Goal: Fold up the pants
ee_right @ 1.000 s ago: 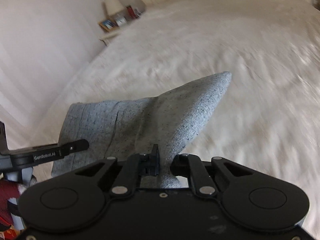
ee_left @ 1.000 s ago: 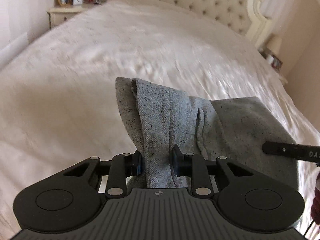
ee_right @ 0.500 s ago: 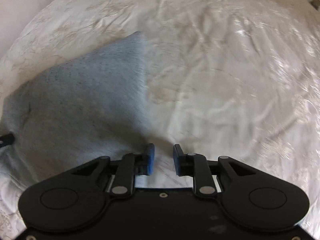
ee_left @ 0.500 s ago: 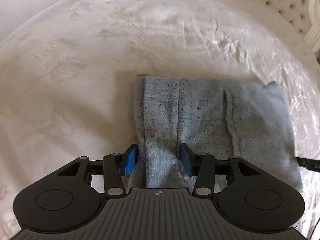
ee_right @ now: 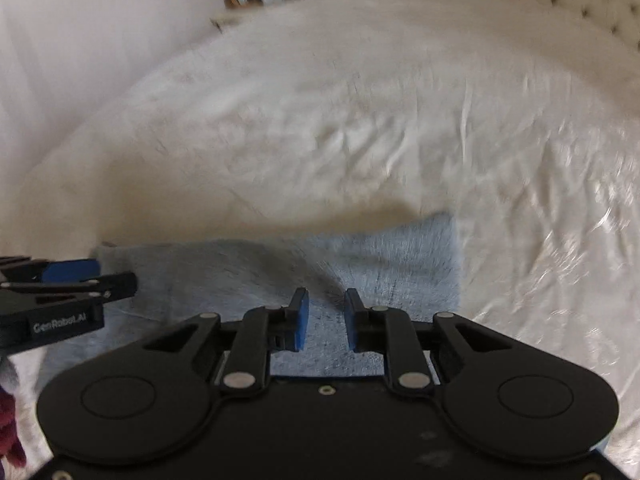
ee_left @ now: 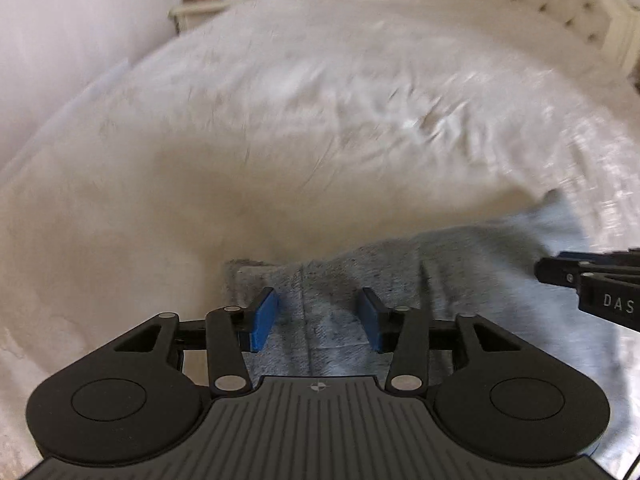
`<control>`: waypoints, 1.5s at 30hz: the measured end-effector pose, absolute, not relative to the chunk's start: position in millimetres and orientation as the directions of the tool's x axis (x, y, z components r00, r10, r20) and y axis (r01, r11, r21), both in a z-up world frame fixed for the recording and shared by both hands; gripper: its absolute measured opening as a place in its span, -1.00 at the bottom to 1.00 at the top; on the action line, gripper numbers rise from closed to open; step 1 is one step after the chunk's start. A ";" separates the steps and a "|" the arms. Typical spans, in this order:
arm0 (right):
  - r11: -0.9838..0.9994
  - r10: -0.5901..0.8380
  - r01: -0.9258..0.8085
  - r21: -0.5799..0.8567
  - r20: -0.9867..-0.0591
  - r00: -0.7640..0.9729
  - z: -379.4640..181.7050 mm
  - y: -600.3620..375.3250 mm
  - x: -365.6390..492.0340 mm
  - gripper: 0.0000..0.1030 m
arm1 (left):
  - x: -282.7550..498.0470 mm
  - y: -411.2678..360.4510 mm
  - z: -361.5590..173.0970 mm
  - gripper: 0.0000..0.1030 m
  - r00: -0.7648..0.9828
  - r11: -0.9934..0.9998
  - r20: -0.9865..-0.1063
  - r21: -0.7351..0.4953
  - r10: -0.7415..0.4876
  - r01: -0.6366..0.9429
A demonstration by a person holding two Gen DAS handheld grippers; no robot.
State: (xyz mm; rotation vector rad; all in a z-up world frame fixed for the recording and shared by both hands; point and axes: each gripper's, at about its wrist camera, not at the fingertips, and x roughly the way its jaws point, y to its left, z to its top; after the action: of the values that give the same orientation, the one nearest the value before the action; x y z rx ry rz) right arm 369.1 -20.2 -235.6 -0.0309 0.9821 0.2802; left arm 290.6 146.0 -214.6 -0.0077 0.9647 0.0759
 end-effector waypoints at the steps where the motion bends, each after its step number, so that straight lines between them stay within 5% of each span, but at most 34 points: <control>1: 0.971 0.188 -0.226 0.081 -0.844 0.502 -246.1 -21.4 376.7 -0.72 | 292.0 147.8 -220.9 -0.03 0.562 0.998 -0.825 0.033 0.059 -0.055; 7: 0.989 0.104 -0.144 0.039 -0.872 0.478 -260.3 -49.2 389.2 -0.78 | 283.6 144.2 -214.6 0.04 0.569 0.996 -0.820 0.089 0.065 0.014; 9: 0.989 0.114 -0.135 0.052 -0.858 0.501 -250.7 -57.7 377.9 -0.65 | 274.0 141.9 -203.2 0.03 0.593 0.996 -0.802 0.087 0.070 0.000; 14: 0.972 0.206 -0.213 0.100 -0.798 0.567 -220.9 -65.7 306.2 -0.61 | 219.8 129.1 -199.1 0.03 0.603 0.995 -0.797 0.074 0.020 0.064; 21: 0.964 0.138 -0.267 0.005 -0.865 0.483 -255.9 -69.2 203.9 -0.67 | 178.5 129.3 -227.8 0.06 0.535 0.995 -0.844 0.082 0.035 0.064; 30: 0.982 0.146 -0.182 0.054 -0.827 0.543 -196.1 -85.4 172.9 -0.58 | 149.9 127.1 -179.2 0.03 0.607 0.999 -0.795 0.031 0.019 0.009; 34: 0.982 0.160 -0.177 0.067 -0.793 0.587 -167.9 -92.0 154.1 -0.20 | 119.7 121.7 -148.3 0.03 0.643 1.000 -0.766 -0.008 0.010 -0.025; 45: 0.982 0.183 -0.163 0.100 -0.742 0.645 -84.8 -91.1 78.0 0.02 | 58.3 90.4 -80.3 0.04 0.668 0.990 -0.743 -0.063 0.037 -0.125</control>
State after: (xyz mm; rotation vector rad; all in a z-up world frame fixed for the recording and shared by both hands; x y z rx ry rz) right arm 78.0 -91.1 -84.8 0.0241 0.8478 0.1970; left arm 58.3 90.4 -80.3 -0.1115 0.8349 0.0918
